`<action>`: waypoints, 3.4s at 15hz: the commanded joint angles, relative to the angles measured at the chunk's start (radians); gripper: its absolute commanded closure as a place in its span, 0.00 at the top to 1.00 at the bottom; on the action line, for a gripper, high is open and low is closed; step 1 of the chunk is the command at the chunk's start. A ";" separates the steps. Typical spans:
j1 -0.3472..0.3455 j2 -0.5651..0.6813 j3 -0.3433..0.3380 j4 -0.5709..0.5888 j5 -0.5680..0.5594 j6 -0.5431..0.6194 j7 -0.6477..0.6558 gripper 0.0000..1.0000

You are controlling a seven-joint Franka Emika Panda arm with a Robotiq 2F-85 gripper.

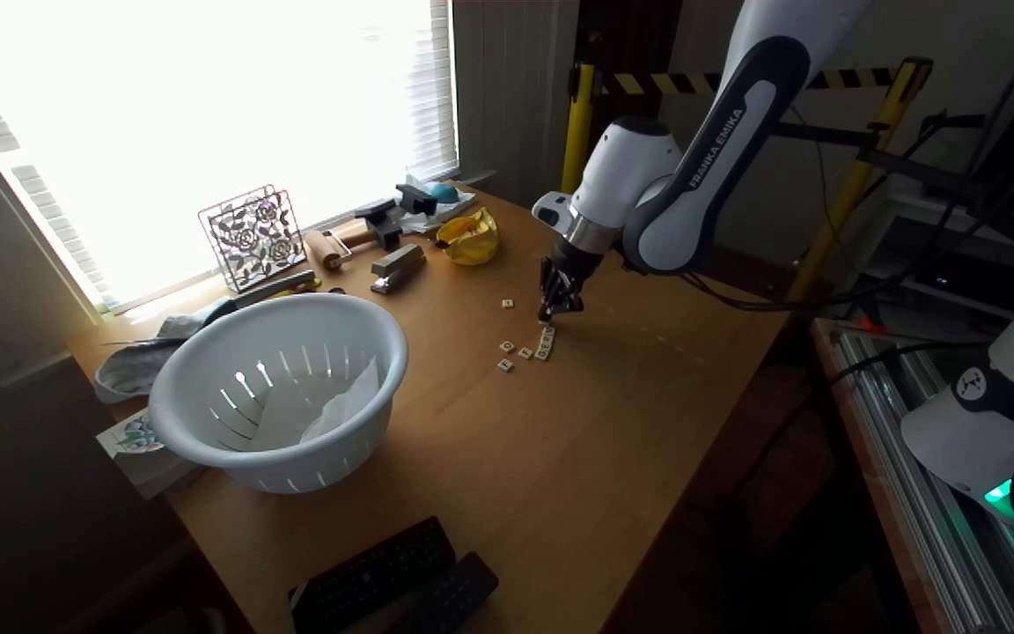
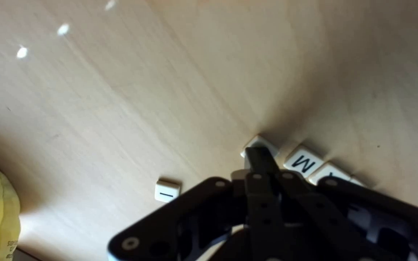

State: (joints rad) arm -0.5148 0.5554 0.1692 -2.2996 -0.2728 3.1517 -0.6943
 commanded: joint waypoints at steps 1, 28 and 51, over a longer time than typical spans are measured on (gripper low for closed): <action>-0.009 0.002 -0.002 -0.028 -0.029 0.007 -0.019 0.00; -0.025 -0.019 0.019 -0.068 -0.015 0.014 -0.042 0.00; -0.020 -0.013 0.023 -0.056 -0.013 0.008 -0.040 0.00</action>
State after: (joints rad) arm -0.5339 0.5342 0.1892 -2.3399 -0.2752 3.1518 -0.7359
